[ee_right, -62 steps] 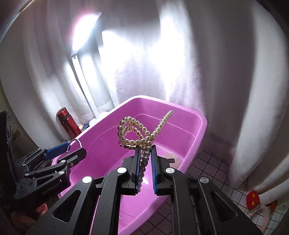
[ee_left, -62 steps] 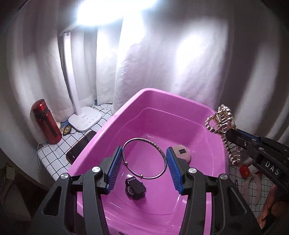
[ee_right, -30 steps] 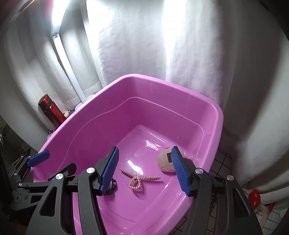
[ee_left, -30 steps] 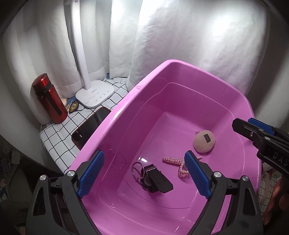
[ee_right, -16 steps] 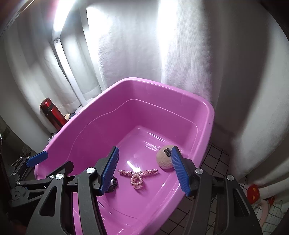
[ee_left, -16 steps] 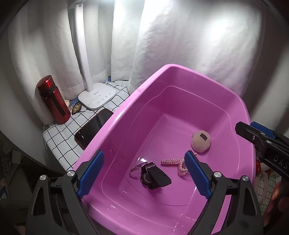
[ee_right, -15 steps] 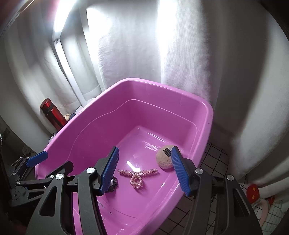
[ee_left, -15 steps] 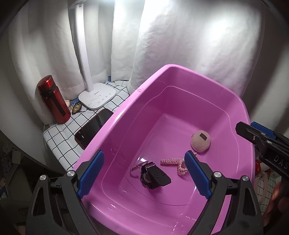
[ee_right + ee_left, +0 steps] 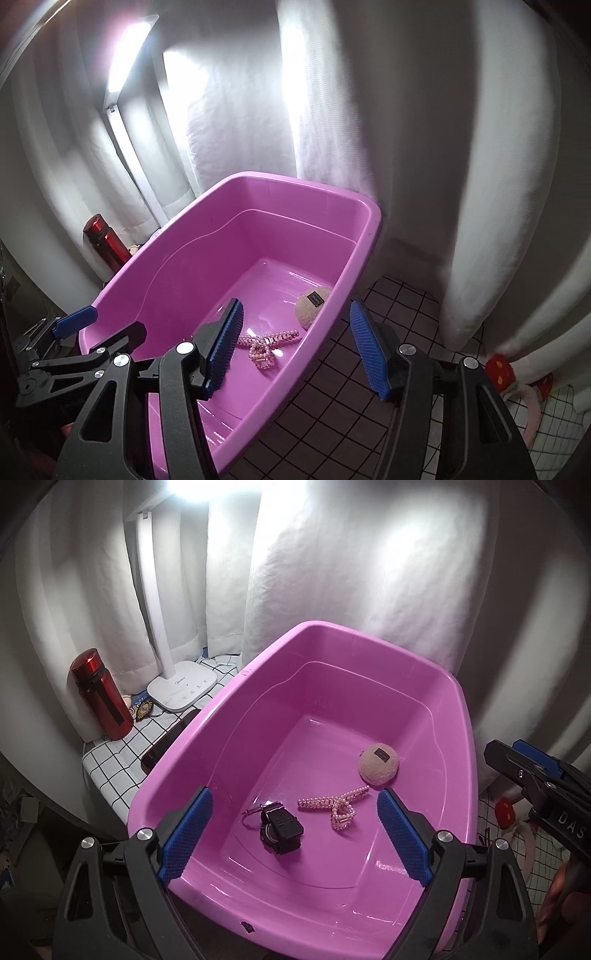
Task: Organize jewelry
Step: 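Withdraw both tools from the tub back over the table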
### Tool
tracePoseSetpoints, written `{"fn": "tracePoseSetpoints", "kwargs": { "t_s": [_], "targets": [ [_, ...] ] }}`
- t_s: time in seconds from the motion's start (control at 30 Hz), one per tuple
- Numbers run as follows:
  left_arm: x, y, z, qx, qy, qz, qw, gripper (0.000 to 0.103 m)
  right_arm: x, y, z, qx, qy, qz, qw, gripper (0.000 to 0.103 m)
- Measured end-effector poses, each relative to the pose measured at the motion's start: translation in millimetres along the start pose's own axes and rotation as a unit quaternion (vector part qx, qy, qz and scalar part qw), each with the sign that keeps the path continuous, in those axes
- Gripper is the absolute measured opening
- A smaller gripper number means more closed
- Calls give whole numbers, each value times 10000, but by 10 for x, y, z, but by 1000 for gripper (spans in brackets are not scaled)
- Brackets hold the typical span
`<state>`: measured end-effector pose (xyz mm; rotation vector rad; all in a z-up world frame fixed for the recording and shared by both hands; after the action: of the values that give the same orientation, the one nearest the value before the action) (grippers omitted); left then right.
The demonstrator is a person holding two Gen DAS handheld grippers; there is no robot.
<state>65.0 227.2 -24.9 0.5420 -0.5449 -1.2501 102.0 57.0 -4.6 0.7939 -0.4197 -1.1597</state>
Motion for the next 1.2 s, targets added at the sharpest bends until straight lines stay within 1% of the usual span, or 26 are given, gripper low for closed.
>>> {"fn": "tracePoseSetpoints", "kwargs": {
  "t_s": [0.2, 0.37, 0.5, 0.73, 0.93, 1.2],
  "targets": [
    [357, -62, 108, 52, -208, -236, 9995, 89, 363, -223, 231, 60, -139, -347, 9993, 58],
    [729, -180, 167, 11, -436, -489, 9978, 89, 806, -471, 471, 84, -389, -742, 9964, 59],
    [1050, -293, 222, -20, -646, -693, 9955, 89, 1222, -706, 683, 77, -686, -1078, 9918, 59],
    [1583, -544, 261, -121, -971, -1068, 9895, 93, 1916, -1260, 1072, 50, -1198, -1666, 9787, 62],
    [1925, -792, 113, -347, -1122, -1242, 9853, 93, 2354, -1695, 1267, -72, -1465, -2089, 9669, 62],
    [2246, -1171, -144, -681, -1182, -1429, 9803, 93, 2716, -2135, 1257, -292, -1567, -2396, 9577, 62]
  ]
}}
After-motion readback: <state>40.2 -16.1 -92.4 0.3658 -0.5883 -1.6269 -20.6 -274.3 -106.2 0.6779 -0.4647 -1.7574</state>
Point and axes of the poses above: each gripper's, at about its wrist camera, not at the fingertips, and z roughly against the way its jaws point, x to its right, y to its top, the point moved 4 cm from there along -z, roughly the way its jaws point
